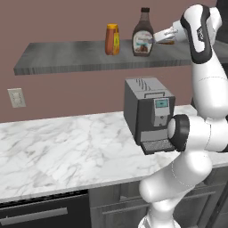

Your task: Pick the syrup bottle and honey bottle from the shelves and place them next to the mug.

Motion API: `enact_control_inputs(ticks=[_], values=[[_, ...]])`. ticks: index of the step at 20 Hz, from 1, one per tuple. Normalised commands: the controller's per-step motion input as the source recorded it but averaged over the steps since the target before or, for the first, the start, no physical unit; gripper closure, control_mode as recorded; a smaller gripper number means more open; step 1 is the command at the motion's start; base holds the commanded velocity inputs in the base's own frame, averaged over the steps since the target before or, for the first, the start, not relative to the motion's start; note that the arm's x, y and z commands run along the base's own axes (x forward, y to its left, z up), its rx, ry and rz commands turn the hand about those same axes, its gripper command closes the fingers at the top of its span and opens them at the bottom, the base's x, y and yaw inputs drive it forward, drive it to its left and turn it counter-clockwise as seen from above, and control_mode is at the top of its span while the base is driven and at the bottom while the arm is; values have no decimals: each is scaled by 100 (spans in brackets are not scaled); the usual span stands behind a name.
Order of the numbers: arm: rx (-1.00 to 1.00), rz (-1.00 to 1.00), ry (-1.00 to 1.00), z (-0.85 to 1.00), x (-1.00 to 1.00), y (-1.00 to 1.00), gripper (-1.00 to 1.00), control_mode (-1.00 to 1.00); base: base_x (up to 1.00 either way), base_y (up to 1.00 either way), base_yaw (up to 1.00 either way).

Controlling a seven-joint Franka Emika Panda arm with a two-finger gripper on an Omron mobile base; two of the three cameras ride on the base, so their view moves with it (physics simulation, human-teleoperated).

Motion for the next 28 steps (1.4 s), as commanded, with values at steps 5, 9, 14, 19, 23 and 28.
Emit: enact_control_inputs(ticks=[5, 9, 14, 19, 23, 28], values=[[0, 0, 0, 0, 0, 4, -100, -100, 0, 0, 0], [0, 0, 0, 0, 0, 3, -100, -100, 0, 0, 0], [0, 0, 0, 0, 0, 6, -100, -100, 0, 0, 0], [0, 0, 0, 0, 1, 10, -100, -100, 0, 0, 0], [0, 0, 0, 0, 4, 4, -100, -100, 0, 0, 0], [0, 0, 0, 0, 1, 0, -100, -100, 0, 0, 0]])
